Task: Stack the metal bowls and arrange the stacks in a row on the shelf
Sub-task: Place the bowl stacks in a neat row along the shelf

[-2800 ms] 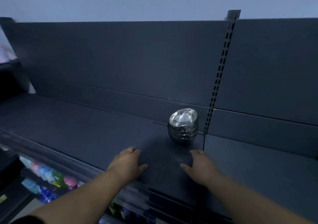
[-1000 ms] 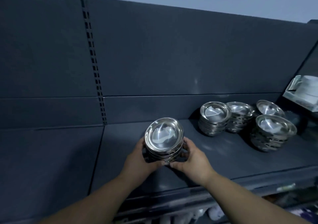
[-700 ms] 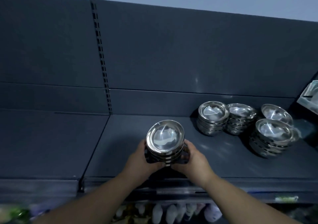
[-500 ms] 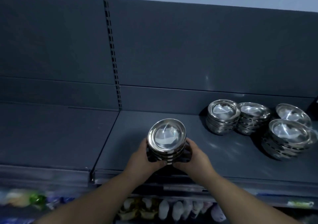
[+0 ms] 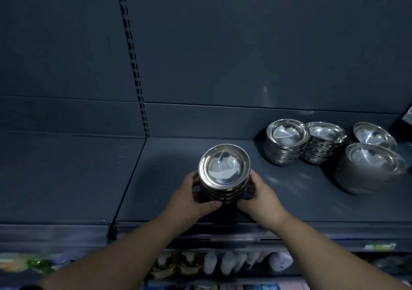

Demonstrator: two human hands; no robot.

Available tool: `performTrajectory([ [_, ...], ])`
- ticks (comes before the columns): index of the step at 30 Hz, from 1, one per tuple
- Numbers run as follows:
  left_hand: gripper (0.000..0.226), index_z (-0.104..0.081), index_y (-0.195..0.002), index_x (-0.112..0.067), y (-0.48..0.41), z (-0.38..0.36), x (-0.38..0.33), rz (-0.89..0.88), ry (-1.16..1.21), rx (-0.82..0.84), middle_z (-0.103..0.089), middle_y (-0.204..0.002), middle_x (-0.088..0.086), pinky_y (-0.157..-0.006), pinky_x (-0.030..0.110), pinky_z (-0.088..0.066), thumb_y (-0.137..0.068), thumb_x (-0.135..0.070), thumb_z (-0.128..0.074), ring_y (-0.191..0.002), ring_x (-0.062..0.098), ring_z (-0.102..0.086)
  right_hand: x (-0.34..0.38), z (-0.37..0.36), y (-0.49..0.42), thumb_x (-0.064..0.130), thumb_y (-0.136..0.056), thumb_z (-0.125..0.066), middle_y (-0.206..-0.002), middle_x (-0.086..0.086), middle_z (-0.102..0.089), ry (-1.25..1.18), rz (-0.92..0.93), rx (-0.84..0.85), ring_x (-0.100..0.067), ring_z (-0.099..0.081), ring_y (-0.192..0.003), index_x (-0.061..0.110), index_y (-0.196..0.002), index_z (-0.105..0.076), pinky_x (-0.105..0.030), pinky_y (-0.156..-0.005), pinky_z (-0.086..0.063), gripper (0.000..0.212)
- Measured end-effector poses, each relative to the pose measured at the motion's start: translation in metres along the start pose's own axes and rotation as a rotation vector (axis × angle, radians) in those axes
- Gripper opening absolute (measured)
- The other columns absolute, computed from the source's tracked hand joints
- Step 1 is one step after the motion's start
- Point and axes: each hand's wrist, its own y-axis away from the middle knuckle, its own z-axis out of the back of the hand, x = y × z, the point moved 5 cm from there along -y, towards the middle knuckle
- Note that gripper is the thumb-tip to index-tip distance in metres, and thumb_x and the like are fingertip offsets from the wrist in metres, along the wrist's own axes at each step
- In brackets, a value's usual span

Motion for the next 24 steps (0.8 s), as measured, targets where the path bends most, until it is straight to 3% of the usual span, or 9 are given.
performTrajectory([
  [5,0.104,-0.03,-0.139,-0.035,-0.007,-0.006,-0.015,-0.011,-0.092,-0.063,-0.044,-0.132,-0.019,-0.105,0.031,-0.042,-0.054,-0.052,-0.086,-0.123,0.005,-0.045,-0.005,0.022,-0.007,0.007,-0.061,-0.078,-0.12,0.009,-0.064,0.004,0.016,0.049,-0.009,-0.062,-0.112,0.029,-0.142,-0.039,-0.038,-0.099,-0.051,0.093],
  [8,0.094,-0.028,-0.127,-0.053,-0.006,-0.01,-0.028,-0.062,-0.107,-0.113,-0.045,-0.121,-0.031,-0.093,0.012,-0.038,-0.057,-0.038,-0.09,-0.114,-0.005,-0.046,0.001,0.032,-0.012,0.009,-0.063,-0.086,-0.132,0.006,-0.057,0.057,0.081,0.083,-0.007,-0.054,-0.121,0.022,-0.148,-0.031,-0.03,-0.105,-0.044,0.102],
  [11,0.089,-0.027,-0.11,-0.064,-0.006,-0.014,-0.035,-0.073,-0.138,-0.143,-0.046,-0.109,-0.041,-0.078,-0.002,-0.035,-0.057,-0.031,-0.091,-0.099,-0.018,-0.047,0.009,0.036,-0.016,0.015,-0.064,-0.087,-0.13,0.01,-0.057,0.13,0.171,0.132,-0.005,-0.051,-0.122,0.026,-0.143,-0.036,-0.019,-0.099,-0.039,0.095],
  [13,0.089,-0.026,-0.107,-0.065,-0.004,-0.017,-0.037,-0.068,-0.155,-0.149,-0.045,-0.106,-0.042,-0.078,0.001,-0.036,-0.057,-0.03,-0.091,-0.096,-0.019,-0.046,0.009,0.035,-0.018,0.018,-0.065,-0.086,-0.125,0.015,-0.056,0.17,0.196,0.147,-0.003,-0.051,-0.119,0.031,-0.142,-0.036,-0.018,-0.097,-0.039,0.093],
  [17,0.09,-0.027,-0.115,-0.054,-0.002,-0.017,-0.041,-0.058,-0.188,-0.177,-0.047,-0.105,-0.036,-0.08,0.01,-0.039,-0.057,-0.027,-0.09,-0.103,-0.004,-0.048,0.003,0.031,-0.021,0.027,-0.059,-0.087,-0.128,0.016,-0.058,0.159,0.229,0.116,-0.004,-0.053,-0.121,0.038,-0.142,-0.034,-0.027,-0.104,-0.043,0.099],
  [21,0.1,-0.026,-0.135,-0.045,-0.001,-0.013,-0.047,-0.059,-0.239,-0.174,-0.047,-0.113,-0.028,-0.087,0.014,-0.036,-0.06,-0.025,-0.089,-0.109,0.0,-0.046,0.001,0.032,-0.019,0.024,-0.059,-0.089,-0.121,0.018,-0.06,0.096,0.235,0.077,0.0,-0.054,-0.116,0.034,-0.14,-0.039,-0.018,-0.099,-0.042,0.096],
  [24,0.099,-0.026,-0.132,-0.048,-0.003,-0.011,-0.046,-0.066,-0.266,-0.149,-0.048,-0.118,-0.022,-0.092,0.018,-0.037,-0.06,-0.024,-0.089,-0.113,0.005,-0.048,-0.001,0.03,-0.016,0.026,-0.059,-0.089,-0.115,0.023,-0.058,0.087,0.238,0.081,0.0,-0.054,-0.114,0.036,-0.138,-0.039,-0.016,-0.094,-0.043,0.094],
])
